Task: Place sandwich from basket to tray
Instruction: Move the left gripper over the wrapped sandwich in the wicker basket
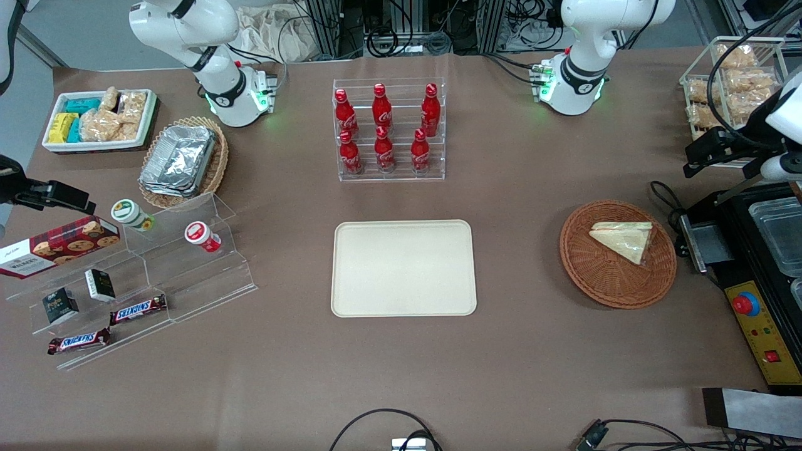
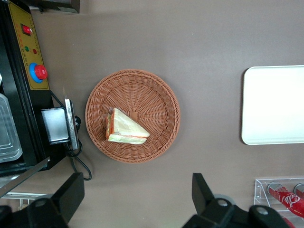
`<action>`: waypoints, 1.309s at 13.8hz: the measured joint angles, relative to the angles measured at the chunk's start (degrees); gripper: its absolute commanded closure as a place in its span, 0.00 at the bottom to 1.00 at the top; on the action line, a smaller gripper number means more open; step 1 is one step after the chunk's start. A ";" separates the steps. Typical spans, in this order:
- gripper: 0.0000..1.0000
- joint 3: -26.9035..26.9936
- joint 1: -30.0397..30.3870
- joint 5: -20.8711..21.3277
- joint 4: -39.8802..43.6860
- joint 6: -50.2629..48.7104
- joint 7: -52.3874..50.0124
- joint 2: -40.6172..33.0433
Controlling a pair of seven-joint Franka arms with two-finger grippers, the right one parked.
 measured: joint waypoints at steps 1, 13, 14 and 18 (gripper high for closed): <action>0.00 0.02 0.00 0.00 -0.01 -0.03 0.01 0.07; 0.00 1.53 0.32 3.18 -6.50 5.22 -3.19 5.61; 0.00 2.02 0.64 3.09 -8.81 7.41 -3.49 5.57; 0.00 2.61 3.71 2.31 -18.59 17.39 -5.97 4.74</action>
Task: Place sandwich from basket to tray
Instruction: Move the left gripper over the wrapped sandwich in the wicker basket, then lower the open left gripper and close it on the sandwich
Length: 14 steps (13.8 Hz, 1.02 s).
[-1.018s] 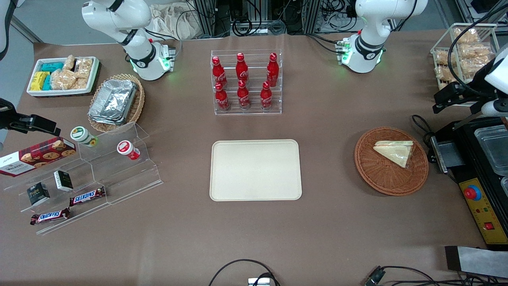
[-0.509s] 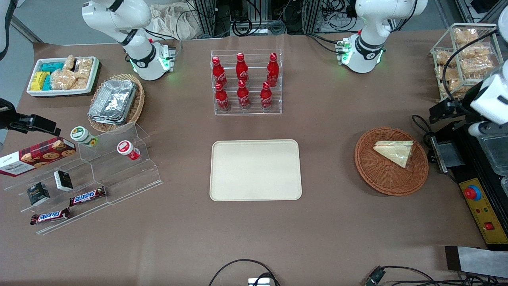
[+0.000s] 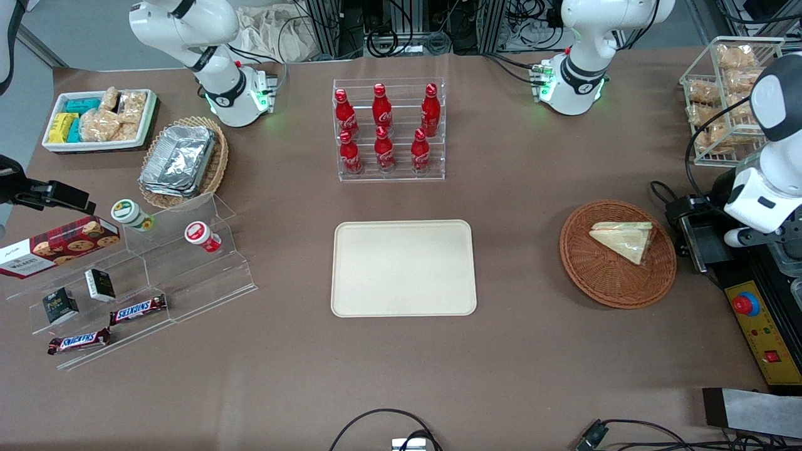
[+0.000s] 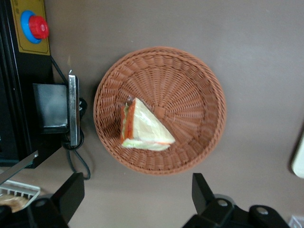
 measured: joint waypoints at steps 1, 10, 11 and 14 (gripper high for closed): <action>0.00 0.02 1.24 -0.16 -3.02 3.02 -0.37 -0.57; 0.00 -0.02 4.01 -4.52 -20.74 21.92 -9.22 -2.21; 0.00 0.03 4.25 -5.41 -22.39 24.16 -9.22 -2.17; 0.00 0.04 4.59 -7.70 -25.96 28.34 -9.26 -1.56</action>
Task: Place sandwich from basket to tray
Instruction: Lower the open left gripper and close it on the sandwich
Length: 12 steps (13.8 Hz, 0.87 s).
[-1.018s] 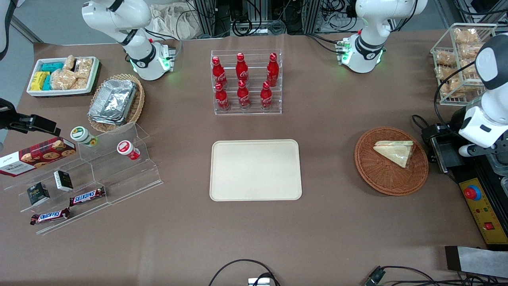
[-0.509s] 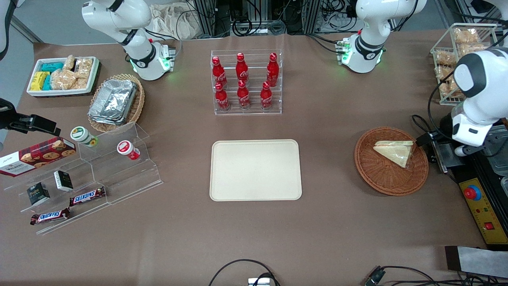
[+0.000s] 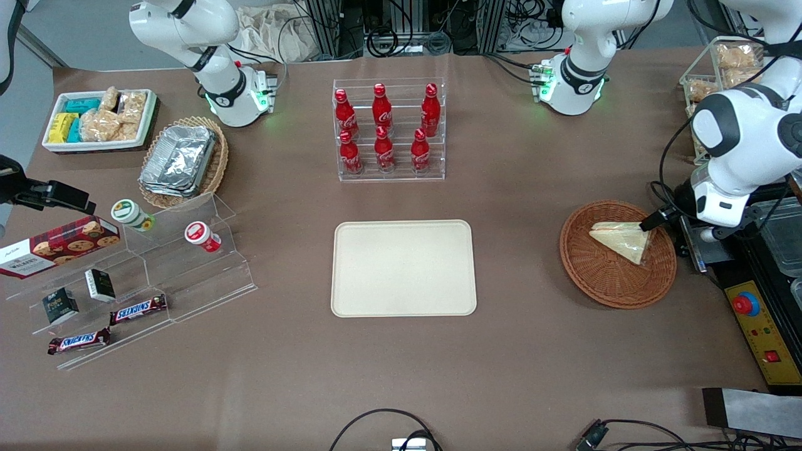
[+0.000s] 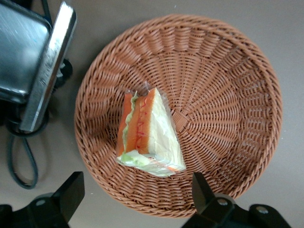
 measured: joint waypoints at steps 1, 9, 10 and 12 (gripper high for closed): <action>0.00 0.00 0.01 -0.95 -0.77 1.29 -0.01 0.34; 0.00 0.00 0.03 -5.92 -2.05 7.19 -0.11 4.73; 0.00 0.00 0.03 -5.99 -2.07 7.81 -0.11 5.22; 0.00 0.00 0.03 -6.04 -2.07 8.95 -0.12 6.10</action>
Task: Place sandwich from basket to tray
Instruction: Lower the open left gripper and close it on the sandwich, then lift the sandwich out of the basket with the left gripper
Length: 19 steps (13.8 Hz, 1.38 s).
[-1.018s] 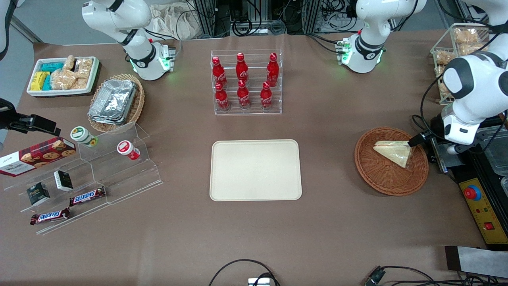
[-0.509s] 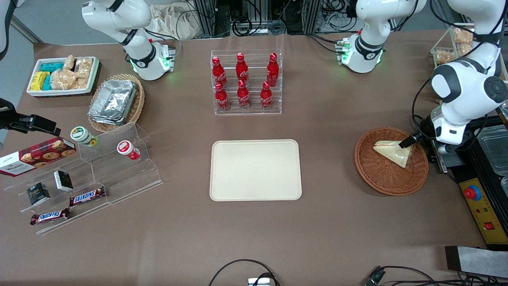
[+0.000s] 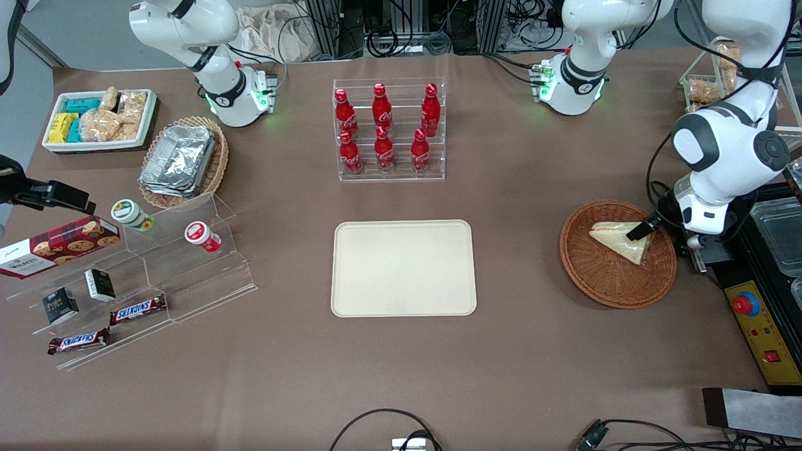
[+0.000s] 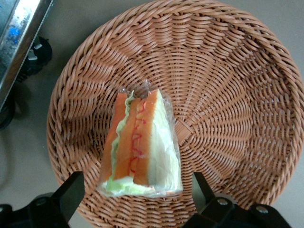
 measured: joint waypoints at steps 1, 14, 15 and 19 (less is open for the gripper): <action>0.00 0.00 0.00 -0.01 0.00 0.56 -0.01 0.39; 0.79 -0.57 -0.09 -1.94 -0.02 5.65 -0.09 4.22; 0.80 -0.57 -0.09 -1.97 -0.01 5.71 -0.09 4.20; 0.79 -0.70 -0.14 -1.98 0.24 4.68 -0.05 3.37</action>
